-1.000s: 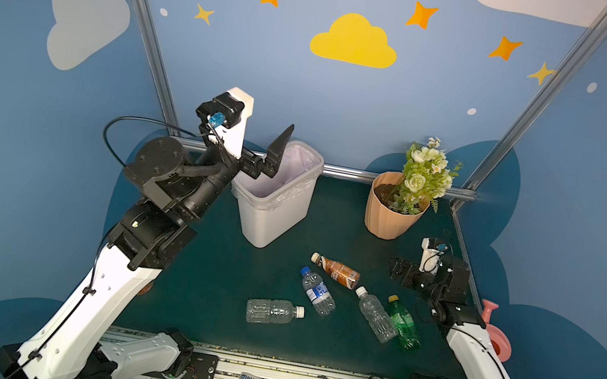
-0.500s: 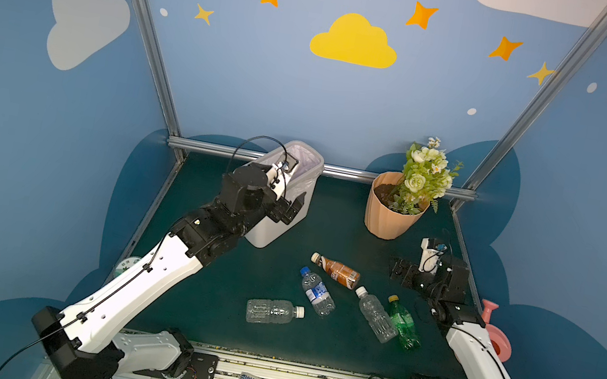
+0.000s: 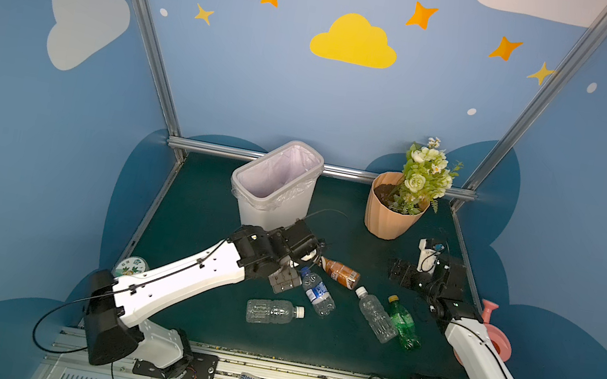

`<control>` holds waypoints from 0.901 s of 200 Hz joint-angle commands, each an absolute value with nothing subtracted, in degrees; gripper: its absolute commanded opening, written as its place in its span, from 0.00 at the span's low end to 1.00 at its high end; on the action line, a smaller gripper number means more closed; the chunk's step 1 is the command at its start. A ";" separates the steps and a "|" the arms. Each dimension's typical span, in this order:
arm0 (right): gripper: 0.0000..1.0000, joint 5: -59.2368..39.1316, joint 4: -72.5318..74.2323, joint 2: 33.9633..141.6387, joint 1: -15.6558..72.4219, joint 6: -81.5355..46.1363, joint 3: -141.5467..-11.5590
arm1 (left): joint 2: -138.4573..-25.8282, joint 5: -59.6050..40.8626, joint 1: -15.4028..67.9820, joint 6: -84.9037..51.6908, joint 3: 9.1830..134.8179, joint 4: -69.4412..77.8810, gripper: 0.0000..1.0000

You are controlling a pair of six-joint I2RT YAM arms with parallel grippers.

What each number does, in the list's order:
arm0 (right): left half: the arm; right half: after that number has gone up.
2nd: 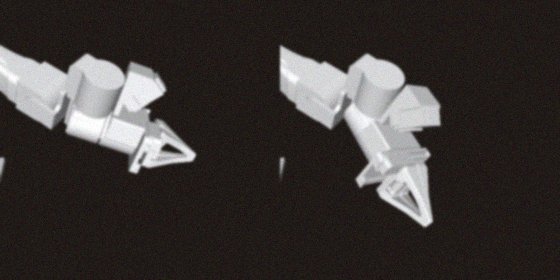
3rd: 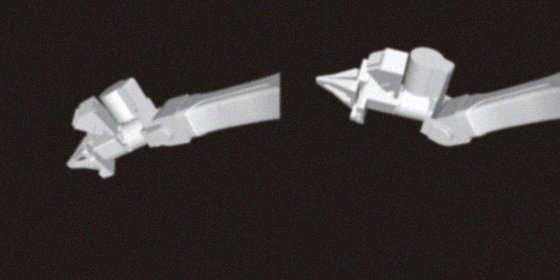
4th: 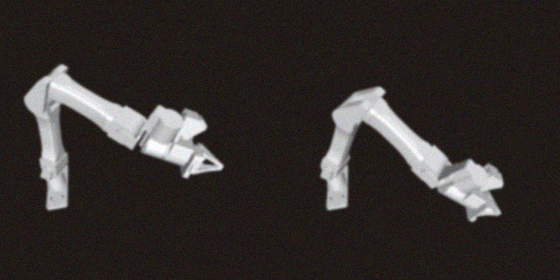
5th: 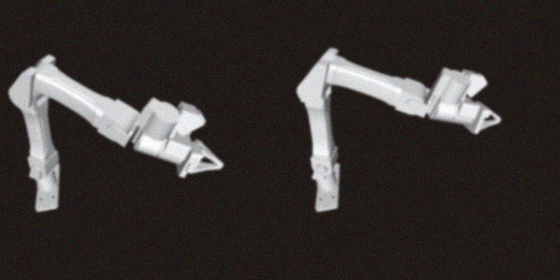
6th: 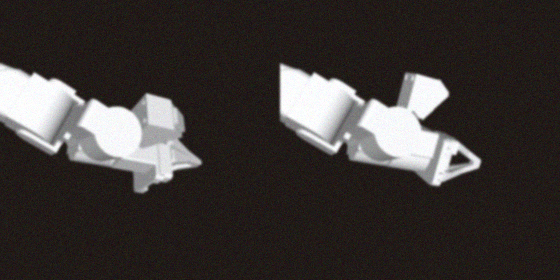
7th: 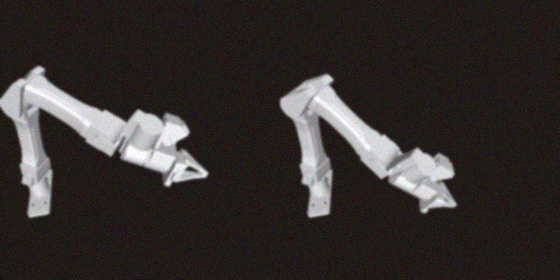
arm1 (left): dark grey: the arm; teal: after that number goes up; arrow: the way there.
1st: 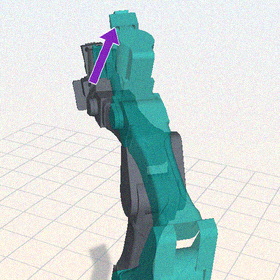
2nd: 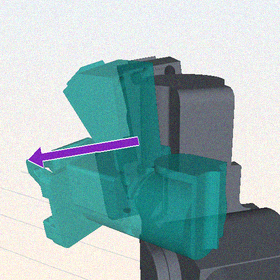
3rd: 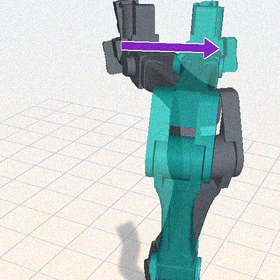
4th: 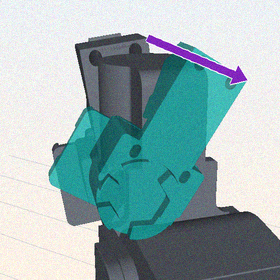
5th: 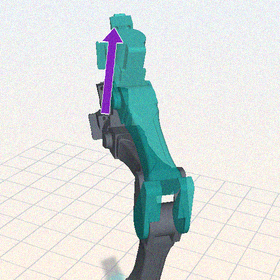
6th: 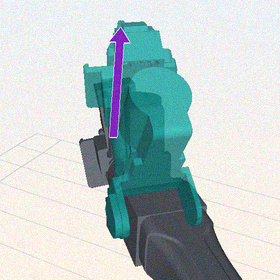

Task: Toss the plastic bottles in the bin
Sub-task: 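Lower the left gripper onto the white-capped clear bottle and grasp it, then lift the white-capped bottle and carry it above the white bin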

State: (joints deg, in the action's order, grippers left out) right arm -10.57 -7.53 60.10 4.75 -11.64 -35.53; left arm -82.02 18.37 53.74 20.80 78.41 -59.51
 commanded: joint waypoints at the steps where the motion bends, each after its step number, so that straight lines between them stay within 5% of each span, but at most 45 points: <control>1: 0.97 -11.16 -7.21 60.85 4.93 -12.30 -37.54 | -87.35 19.81 56.20 19.70 80.03 -72.15 0.98; 180: 0.97 -9.14 -7.04 60.38 4.86 -12.69 -36.14 | -104.59 8.29 59.41 20.55 70.09 -65.13 0.84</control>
